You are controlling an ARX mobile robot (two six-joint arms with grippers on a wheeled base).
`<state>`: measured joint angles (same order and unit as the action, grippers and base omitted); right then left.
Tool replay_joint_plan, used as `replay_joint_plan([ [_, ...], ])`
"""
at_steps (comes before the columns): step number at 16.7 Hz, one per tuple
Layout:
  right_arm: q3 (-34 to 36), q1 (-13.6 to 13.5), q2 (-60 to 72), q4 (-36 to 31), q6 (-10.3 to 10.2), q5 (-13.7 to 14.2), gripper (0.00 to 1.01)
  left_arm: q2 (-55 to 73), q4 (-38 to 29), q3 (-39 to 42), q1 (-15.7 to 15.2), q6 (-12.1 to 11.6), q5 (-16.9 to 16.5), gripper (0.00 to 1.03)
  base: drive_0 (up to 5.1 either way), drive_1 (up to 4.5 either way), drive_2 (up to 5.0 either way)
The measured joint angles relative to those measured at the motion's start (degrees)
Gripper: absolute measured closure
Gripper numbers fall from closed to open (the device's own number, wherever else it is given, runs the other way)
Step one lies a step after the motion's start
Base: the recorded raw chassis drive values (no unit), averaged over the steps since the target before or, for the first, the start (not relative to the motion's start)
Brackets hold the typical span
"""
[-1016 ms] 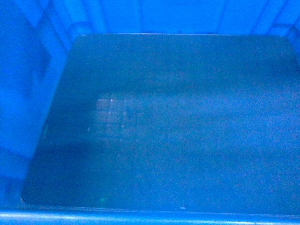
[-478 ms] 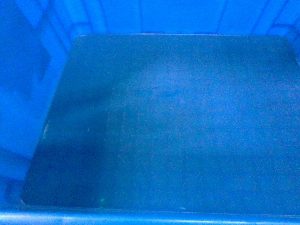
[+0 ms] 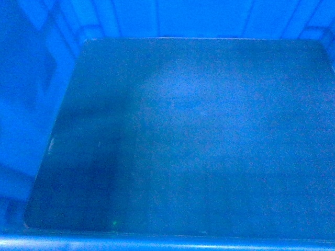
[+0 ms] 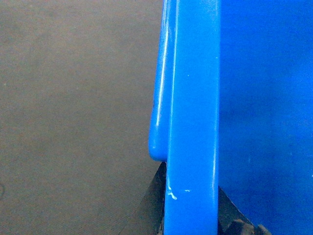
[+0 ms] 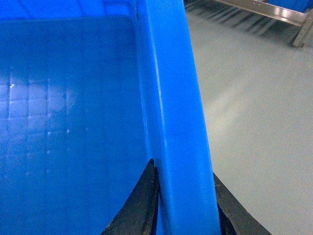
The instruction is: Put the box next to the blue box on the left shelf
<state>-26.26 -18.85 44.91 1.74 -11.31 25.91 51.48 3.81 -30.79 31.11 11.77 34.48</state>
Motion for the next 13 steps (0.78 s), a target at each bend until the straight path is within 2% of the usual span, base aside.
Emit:
replay_joint_plan([
  [13, 0.0, 0.0, 0.0, 0.0, 0.02, 0.0, 0.84, 0.0, -0.02, 0.0, 0.02, 0.0, 0.0, 0.94, -1.4, -1.42, -1.4],
])
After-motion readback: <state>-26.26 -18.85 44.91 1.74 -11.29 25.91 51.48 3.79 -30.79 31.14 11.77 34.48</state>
